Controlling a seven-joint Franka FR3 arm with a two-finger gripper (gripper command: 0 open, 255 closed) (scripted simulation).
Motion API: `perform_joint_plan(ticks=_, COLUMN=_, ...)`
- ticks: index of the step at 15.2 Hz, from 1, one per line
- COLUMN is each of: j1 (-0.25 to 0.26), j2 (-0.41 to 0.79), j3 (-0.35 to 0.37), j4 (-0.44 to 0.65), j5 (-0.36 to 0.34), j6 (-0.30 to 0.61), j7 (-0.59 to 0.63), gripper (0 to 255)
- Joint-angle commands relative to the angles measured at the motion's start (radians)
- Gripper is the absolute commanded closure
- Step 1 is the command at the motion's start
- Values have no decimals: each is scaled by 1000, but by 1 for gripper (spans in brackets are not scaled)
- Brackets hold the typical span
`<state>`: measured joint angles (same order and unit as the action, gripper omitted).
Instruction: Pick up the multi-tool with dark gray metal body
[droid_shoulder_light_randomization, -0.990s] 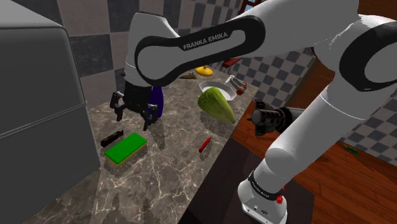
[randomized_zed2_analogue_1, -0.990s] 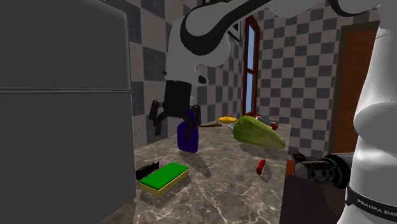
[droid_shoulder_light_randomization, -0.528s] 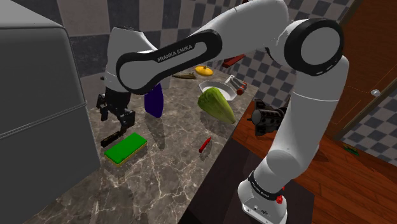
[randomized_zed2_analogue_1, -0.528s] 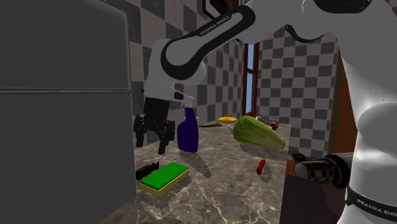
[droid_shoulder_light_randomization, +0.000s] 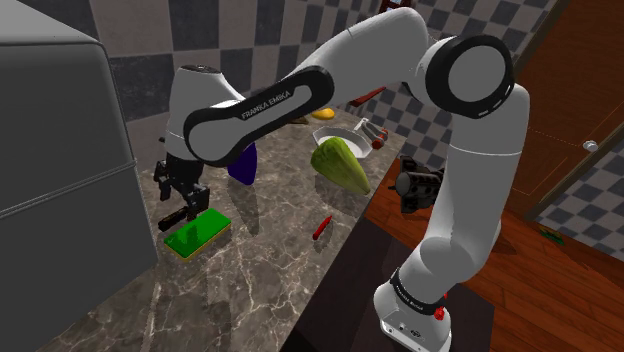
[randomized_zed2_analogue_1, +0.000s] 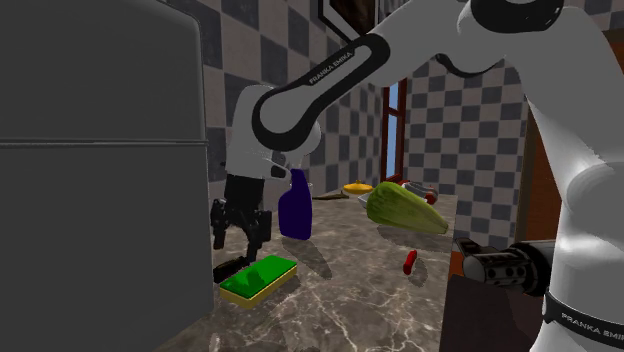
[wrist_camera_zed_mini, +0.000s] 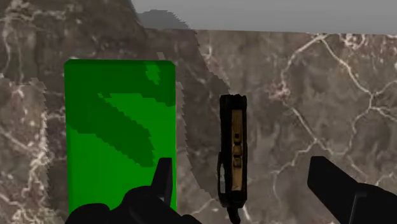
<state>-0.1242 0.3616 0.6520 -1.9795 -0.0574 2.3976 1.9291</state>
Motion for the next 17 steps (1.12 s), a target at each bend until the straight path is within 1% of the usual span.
perform_joint_plan(ticks=1, j1=3, j2=8, j3=-4, j4=-1, j5=-6, j6=9, j7=2, gripper=0)
perform_joint_plan(ticks=2, j1=3, j2=6, j3=-3, j4=-3, j5=-4, j6=9, j7=2, gripper=255)
perform_joint_plan(ticks=11, j1=3, j2=8, j3=-4, j4=-1, j5=-6, j6=9, j7=2, gripper=255)
perform_joint_plan(ticks=17, j1=-15, j2=-41, j3=17, j4=24, j5=29, j6=-59, j7=-11, gripper=255)
